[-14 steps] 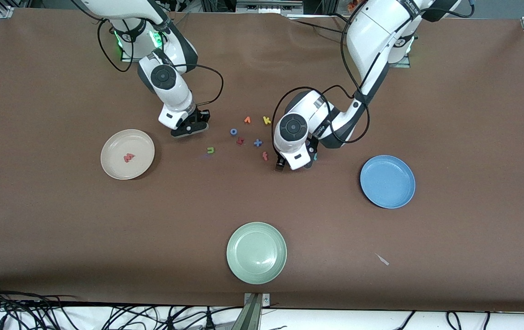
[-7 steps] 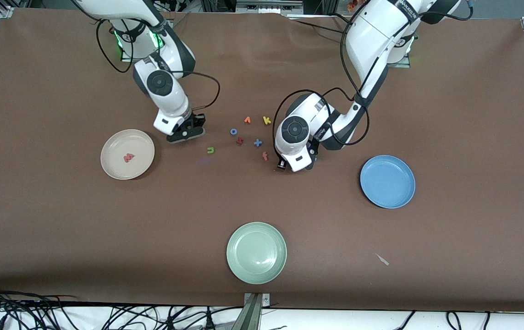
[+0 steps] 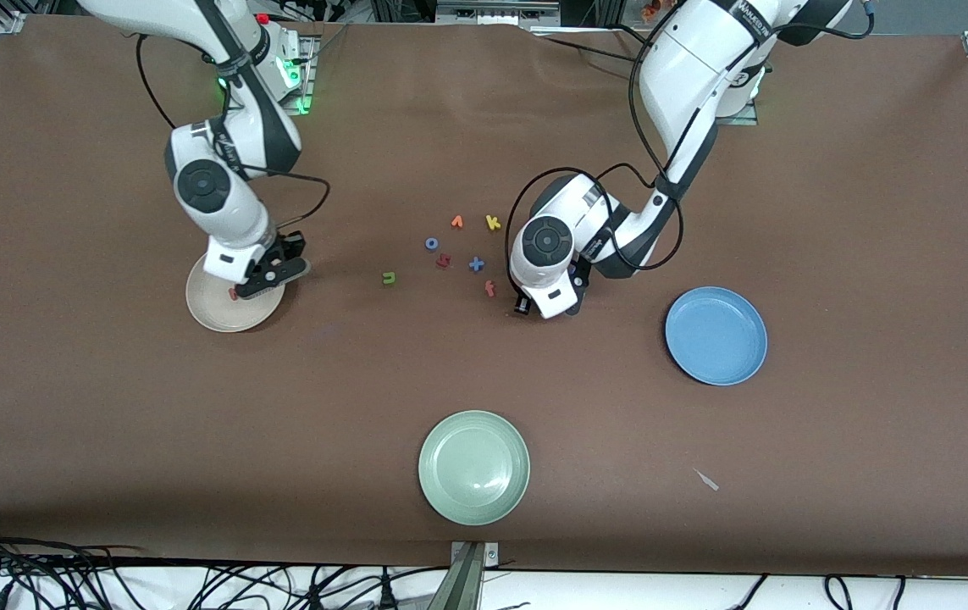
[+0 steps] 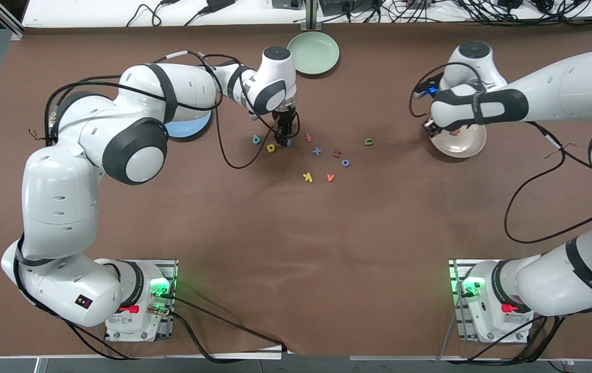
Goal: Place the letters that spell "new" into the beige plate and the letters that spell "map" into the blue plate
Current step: 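Move the left gripper to the blue E while the right gripper reaches letters, then grasp the blue E with the left gripper while the right gripper grasps green letter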
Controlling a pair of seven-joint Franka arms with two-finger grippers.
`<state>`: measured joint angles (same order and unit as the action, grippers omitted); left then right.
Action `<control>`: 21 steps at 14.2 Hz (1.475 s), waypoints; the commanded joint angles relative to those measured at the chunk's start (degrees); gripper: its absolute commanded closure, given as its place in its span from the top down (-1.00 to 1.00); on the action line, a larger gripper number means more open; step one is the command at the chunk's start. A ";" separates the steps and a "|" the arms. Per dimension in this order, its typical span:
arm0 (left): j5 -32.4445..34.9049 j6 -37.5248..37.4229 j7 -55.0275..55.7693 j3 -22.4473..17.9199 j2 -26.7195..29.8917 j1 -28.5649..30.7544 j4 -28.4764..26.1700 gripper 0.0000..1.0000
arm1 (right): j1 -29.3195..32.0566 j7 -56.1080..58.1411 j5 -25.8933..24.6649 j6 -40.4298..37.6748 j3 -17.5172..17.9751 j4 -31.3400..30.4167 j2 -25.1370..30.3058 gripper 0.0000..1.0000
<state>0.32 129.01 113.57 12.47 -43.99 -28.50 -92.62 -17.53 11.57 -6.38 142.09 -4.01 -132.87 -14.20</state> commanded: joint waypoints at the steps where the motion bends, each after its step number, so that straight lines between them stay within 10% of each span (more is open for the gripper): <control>1: 1.96 0.18 1.65 -0.07 0.75 -0.06 -1.86 -0.16 | -0.23 5.21 -0.91 -0.23 -3.36 1.56 -1.62 -0.49; 2: 1.96 0.18 1.74 -0.07 0.75 -0.06 -2.21 -0.16 | -0.23 4.35 -0.48 -0.23 -3.55 1.74 -1.88 0.62; 3: 1.96 0.18 1.83 0.01 0.75 -0.06 -2.21 -0.16 | -0.23 3.90 -0.21 -0.49 -3.55 1.92 -1.80 1.00; 15: 1.87 -0.43 1.65 0.10 1.19 -0.15 -2.82 -0.13 | -2.95 -33.51 0.14 -0.93 11.65 14.03 -9.52 1.00; 21: 1.96 0.01 1.83 0.28 2.86 -0.50 -5.20 -0.30 | -8.04 -40.13 0.05 -0.58 12.10 19.14 -15.68 1.00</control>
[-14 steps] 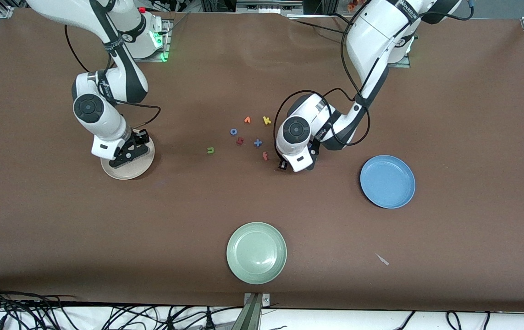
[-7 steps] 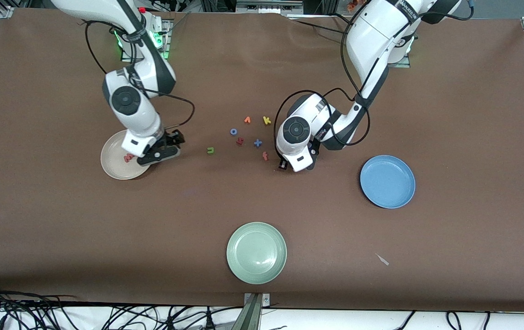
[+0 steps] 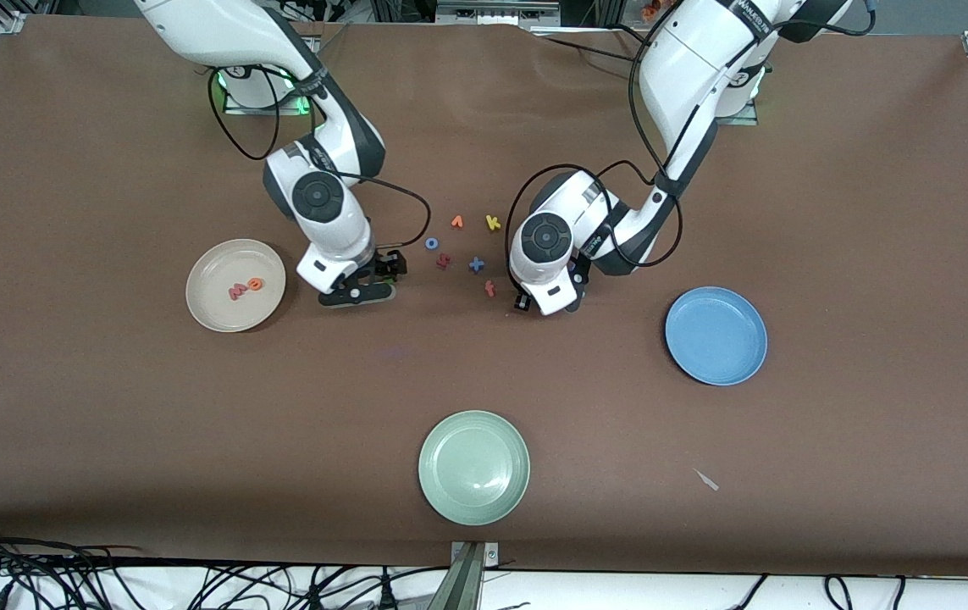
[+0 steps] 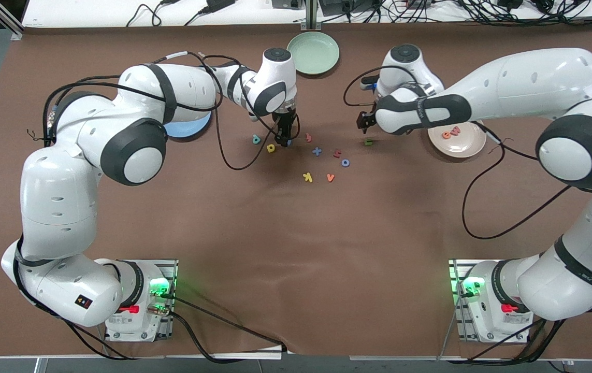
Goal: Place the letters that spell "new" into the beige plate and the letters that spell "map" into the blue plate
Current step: 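Grasp the blue E with the left gripper while the right gripper grasps green letter, then drop the E on the blue plate while the right gripper drops green letter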
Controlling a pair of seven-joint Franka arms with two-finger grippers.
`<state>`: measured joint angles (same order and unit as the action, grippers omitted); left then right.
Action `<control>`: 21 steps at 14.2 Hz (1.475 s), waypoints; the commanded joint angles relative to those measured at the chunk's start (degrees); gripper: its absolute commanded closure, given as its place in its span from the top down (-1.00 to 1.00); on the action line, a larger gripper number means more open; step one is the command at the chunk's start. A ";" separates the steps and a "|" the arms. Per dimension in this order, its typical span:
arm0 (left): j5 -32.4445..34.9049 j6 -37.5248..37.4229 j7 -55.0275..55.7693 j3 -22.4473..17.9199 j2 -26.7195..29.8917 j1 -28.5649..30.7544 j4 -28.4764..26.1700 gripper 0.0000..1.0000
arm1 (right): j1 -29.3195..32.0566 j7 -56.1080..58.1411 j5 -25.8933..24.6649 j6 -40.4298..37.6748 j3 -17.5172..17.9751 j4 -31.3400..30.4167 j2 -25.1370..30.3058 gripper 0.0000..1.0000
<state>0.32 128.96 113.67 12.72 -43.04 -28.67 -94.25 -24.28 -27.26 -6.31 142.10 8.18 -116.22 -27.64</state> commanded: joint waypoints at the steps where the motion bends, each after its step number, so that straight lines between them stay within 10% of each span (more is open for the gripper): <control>1: 1.96 0.24 1.56 0.11 1.91 -0.33 -3.75 -0.45 | -1.47 -1.21 -0.01 -0.51 -0.09 2.40 -2.59 1.00; 3: 1.96 0.24 1.20 0.11 1.91 -0.33 -3.75 -0.74 | -1.73 -1.30 -0.01 -0.07 -0.09 2.23 -3.20 0.99; 10: 1.96 -1.86 -4.93 0.02 6.21 2.29 -2.61 -0.77 | -2.08 -1.30 -0.01 0.11 -0.09 0.82 -3.56 0.49; 21: 1.96 -17.34 -51.48 -0.16 12.37 18.19 -1.02 -0.76 | -2.08 -1.39 0.07 0.11 0.00 0.38 -3.56 -0.39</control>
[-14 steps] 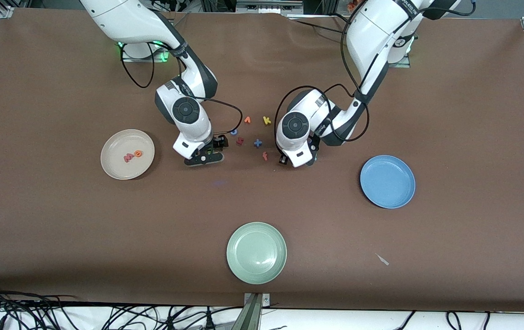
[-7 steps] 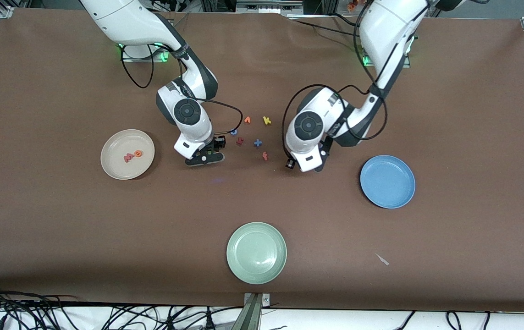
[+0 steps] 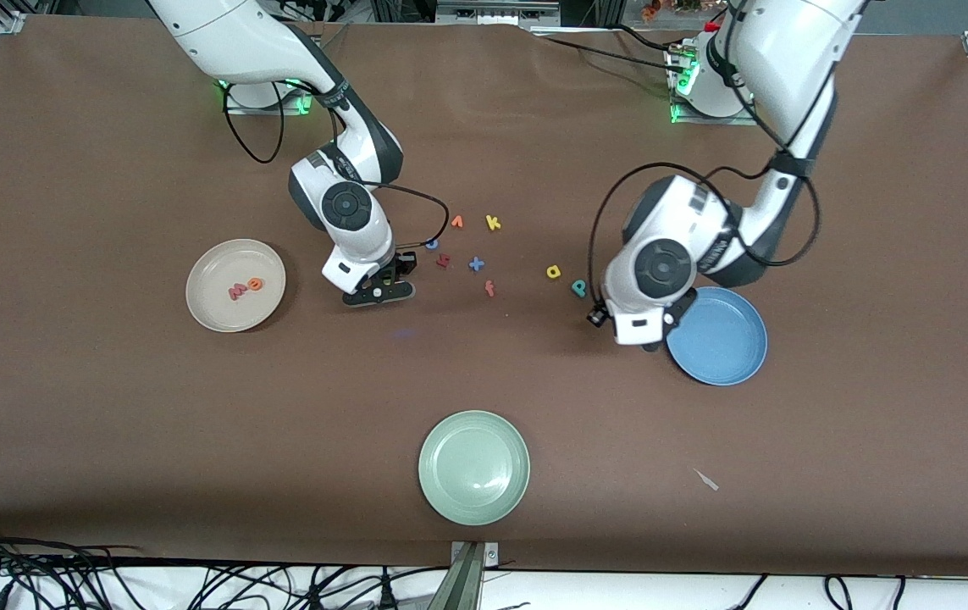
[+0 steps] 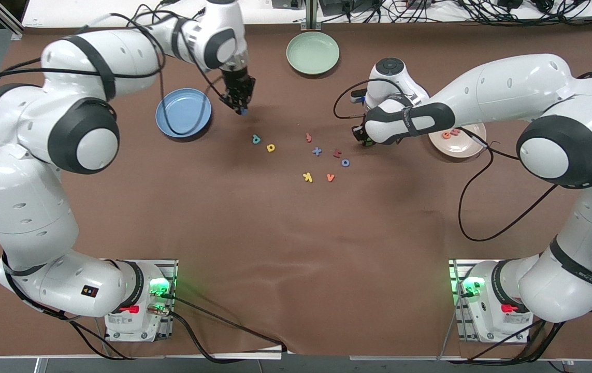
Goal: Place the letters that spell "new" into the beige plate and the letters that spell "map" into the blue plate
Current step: 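Drop the E on the blue plate while the right gripper drops green letter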
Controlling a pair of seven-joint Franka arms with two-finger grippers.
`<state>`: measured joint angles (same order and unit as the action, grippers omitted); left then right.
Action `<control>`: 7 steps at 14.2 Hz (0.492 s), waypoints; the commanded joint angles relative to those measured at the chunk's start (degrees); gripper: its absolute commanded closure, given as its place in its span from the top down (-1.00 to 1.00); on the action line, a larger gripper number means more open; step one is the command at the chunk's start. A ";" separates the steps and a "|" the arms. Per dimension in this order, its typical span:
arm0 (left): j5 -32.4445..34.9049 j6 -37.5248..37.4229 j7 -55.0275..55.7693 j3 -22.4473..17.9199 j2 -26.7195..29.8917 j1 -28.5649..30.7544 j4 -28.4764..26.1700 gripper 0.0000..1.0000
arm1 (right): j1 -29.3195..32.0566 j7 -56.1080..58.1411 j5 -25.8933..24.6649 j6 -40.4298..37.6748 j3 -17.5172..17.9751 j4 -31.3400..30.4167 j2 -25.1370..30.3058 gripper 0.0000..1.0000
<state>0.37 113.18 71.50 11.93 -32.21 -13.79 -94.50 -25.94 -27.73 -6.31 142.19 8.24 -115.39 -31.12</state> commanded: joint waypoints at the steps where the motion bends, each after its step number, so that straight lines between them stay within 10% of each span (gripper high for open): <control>1: 1.83 -2.69 -14.58 0.81 1.54 4.81 -0.95 -0.76 | -0.42 -0.92 -0.02 0.10 0.03 -0.45 -0.17 -0.43; 7: 1.92 -4.81 -42.79 0.29 -1.79 13.33 -1.21 -0.68 | 0.45 2.06 0.07 -5.76 -0.50 1.57 2.46 -0.52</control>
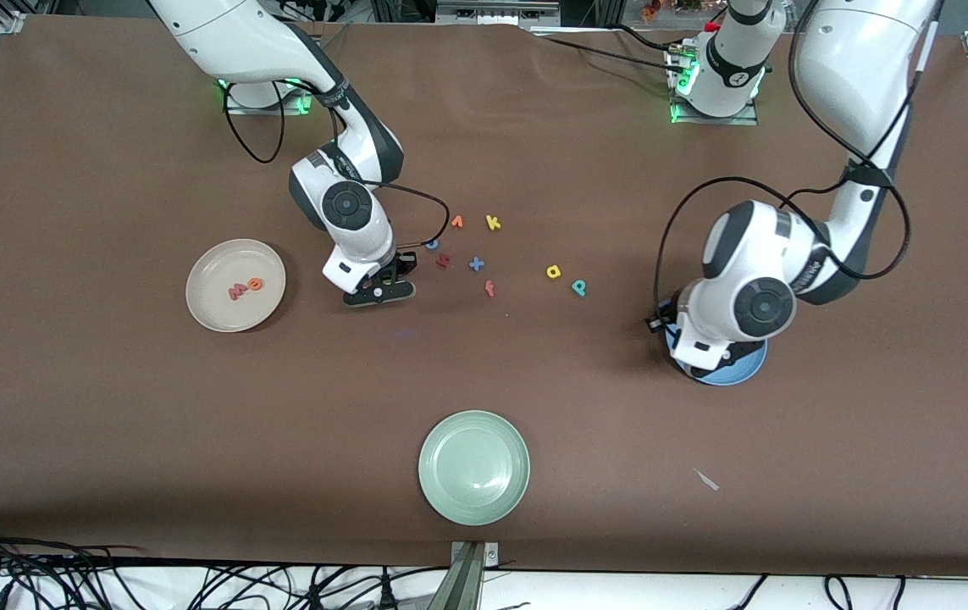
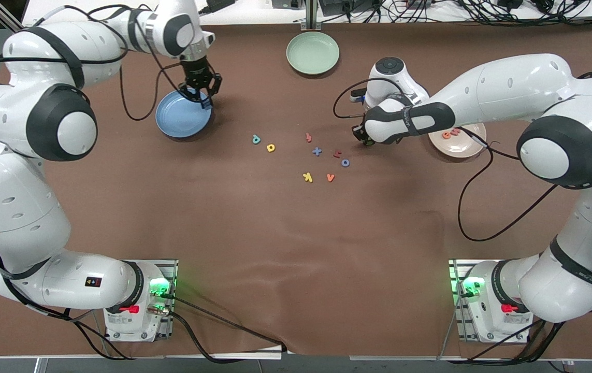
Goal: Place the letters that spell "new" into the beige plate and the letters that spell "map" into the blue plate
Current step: 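Drop the E on the blue plate while the right gripper drops green letter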
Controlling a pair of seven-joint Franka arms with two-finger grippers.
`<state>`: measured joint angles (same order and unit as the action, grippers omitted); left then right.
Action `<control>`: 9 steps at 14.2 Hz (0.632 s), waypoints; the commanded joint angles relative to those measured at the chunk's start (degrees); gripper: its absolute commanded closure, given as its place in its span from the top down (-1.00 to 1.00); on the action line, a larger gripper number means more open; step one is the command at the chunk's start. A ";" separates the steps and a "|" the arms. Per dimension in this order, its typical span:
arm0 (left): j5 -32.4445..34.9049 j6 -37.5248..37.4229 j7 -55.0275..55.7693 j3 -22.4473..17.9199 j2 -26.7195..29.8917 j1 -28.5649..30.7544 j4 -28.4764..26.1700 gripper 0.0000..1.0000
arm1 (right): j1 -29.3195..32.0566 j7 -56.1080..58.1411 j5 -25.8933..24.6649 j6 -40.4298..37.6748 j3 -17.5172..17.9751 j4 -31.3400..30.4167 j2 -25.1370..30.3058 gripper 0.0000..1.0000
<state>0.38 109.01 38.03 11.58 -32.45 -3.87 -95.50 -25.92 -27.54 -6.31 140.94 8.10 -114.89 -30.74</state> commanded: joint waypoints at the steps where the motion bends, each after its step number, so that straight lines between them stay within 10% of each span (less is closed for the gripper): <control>1: 1.90 -0.21 -13.64 0.72 -3.31 5.08 0.40 -0.68 | 1.13 4.83 0.16 -7.14 -1.14 1.42 3.39 -0.52; 5: 11.81 4.19 -16.67 0.29 -7.45 7.47 0.41 -0.65 | 2.11 20.03 0.25 -13.75 -7.38 0.81 7.44 -0.51; 6: 11.92 4.28 -16.67 0.29 -7.46 8.26 0.49 -0.36 | 2.11 23.63 0.25 -15.07 -9.05 0.29 8.14 -0.51; 8: 11.57 3.93 -16.41 0.55 -7.02 8.35 0.67 0.83 | 2.11 29.88 0.25 -15.35 -13.08 -1.90 9.46 -0.51; 9: 11.57 3.84 -16.58 0.72 -6.76 8.53 0.67 1.00 | 2.11 33.48 0.25 -15.35 -15.19 -2.78 10.08 -0.51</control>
<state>10.53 113.60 22.40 11.44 -40.17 4.22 -95.52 -23.56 -0.13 -6.31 125.78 -4.04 -114.31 -23.07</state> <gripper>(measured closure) 0.643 0.727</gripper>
